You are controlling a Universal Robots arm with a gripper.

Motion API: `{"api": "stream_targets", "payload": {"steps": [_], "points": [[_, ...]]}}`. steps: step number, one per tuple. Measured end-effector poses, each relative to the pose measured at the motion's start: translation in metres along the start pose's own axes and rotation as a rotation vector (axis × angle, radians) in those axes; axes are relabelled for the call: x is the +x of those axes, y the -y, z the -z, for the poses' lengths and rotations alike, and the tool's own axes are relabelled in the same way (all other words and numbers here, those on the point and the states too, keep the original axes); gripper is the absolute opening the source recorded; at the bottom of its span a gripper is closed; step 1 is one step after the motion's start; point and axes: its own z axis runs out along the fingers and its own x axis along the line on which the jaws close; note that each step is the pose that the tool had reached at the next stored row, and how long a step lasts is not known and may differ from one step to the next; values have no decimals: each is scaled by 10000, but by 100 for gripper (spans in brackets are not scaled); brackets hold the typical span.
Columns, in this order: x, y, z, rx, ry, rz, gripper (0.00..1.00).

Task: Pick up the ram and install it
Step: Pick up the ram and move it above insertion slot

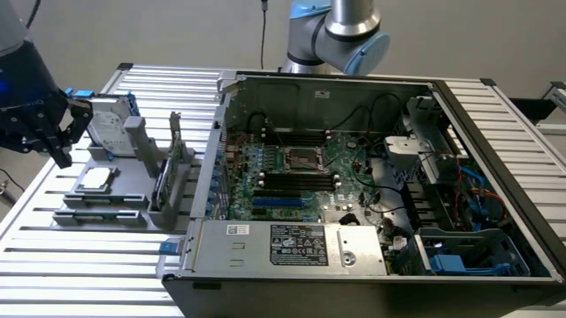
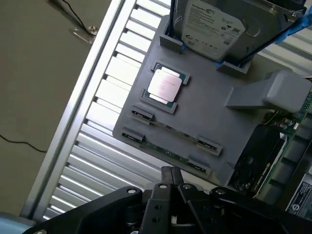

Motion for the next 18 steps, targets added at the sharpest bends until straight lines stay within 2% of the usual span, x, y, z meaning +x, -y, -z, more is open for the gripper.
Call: {"api": "stream_targets", "payload": {"steps": [4,11,18], "points": [[1,0,5,37,-9,734,11],[-1,0,-6,136,37,2003,11],[-2,1,-29,202,34,3266,11]]}}
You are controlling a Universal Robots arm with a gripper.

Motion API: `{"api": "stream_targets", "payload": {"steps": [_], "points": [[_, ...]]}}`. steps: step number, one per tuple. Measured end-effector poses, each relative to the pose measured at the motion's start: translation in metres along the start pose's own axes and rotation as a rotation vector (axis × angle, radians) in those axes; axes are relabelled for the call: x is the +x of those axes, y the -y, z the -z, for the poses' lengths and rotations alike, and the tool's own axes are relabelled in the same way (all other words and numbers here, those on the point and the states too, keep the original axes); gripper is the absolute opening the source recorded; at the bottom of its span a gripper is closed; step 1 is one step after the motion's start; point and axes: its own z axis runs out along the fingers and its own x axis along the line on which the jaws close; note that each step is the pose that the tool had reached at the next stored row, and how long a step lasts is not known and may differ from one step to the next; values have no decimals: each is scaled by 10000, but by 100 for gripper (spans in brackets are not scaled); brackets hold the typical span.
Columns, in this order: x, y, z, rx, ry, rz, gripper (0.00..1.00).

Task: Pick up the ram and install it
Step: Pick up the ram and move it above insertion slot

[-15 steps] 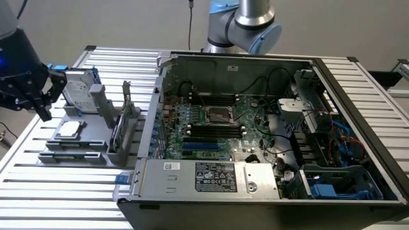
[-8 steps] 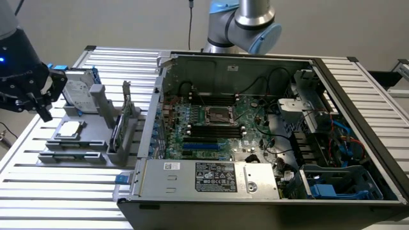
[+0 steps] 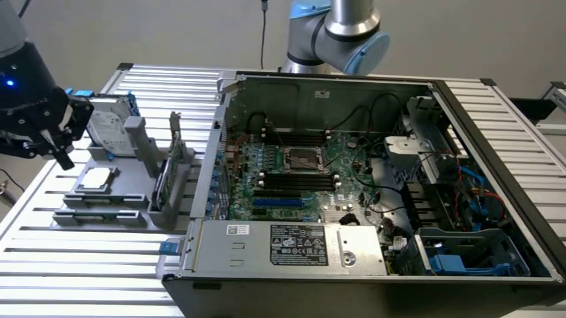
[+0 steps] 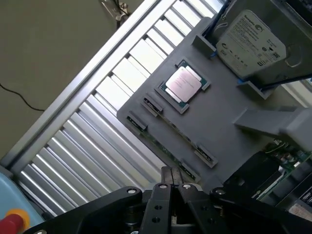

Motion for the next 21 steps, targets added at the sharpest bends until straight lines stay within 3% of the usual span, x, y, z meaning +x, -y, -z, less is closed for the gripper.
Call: {"api": "stream_targets", "payload": {"steps": [21], "points": [[-3,2,-83,164,-33,3824,11]]}}
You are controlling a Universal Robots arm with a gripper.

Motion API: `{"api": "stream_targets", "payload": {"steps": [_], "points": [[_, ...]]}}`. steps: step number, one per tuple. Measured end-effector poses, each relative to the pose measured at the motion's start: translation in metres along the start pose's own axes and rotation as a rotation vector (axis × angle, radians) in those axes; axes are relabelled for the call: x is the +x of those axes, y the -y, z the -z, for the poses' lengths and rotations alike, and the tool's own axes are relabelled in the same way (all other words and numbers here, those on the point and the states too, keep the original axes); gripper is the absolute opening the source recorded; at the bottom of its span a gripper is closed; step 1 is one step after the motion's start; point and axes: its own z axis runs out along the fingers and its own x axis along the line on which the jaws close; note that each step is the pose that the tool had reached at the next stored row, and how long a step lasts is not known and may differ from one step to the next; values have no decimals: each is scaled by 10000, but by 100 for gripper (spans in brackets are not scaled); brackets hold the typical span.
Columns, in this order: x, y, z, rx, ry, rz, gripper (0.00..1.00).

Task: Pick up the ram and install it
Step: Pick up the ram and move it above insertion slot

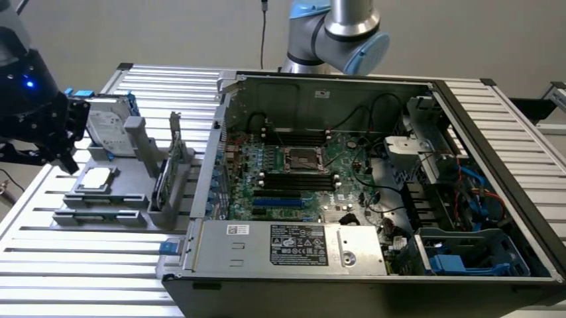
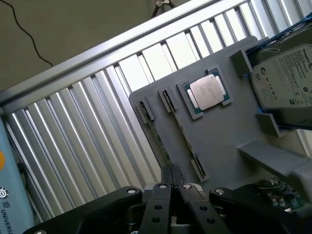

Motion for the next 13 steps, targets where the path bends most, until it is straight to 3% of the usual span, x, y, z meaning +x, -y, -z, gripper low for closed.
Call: {"api": "stream_targets", "payload": {"steps": [13], "points": [[-3,1,-83,71,-35,2368,11]]}}
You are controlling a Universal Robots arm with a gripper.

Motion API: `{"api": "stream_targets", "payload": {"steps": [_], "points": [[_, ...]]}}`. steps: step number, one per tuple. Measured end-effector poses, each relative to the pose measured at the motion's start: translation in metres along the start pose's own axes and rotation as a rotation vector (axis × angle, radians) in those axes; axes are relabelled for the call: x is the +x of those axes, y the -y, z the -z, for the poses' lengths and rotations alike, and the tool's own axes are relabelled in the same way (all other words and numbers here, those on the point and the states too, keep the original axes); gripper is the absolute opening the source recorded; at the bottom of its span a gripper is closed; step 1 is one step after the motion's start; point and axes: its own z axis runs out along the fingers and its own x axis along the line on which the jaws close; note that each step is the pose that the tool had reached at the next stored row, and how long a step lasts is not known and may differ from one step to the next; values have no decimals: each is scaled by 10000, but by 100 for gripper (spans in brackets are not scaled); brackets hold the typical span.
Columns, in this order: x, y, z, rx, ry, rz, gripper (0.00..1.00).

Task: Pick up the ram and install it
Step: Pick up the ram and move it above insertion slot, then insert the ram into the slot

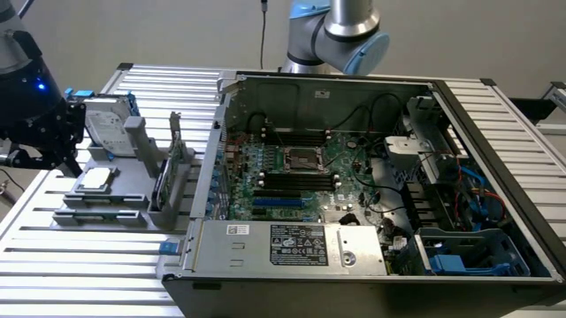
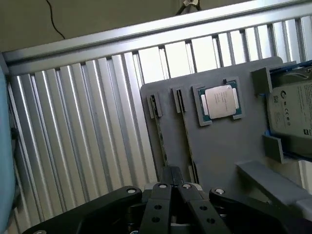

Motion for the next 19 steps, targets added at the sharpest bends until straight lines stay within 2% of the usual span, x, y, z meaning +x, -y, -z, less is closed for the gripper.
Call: {"api": "stream_targets", "payload": {"steps": [8,19], "points": [[3,-3,-61,56,-17,1358,11],[4,-2,-62,60,-15,1373,11]]}}
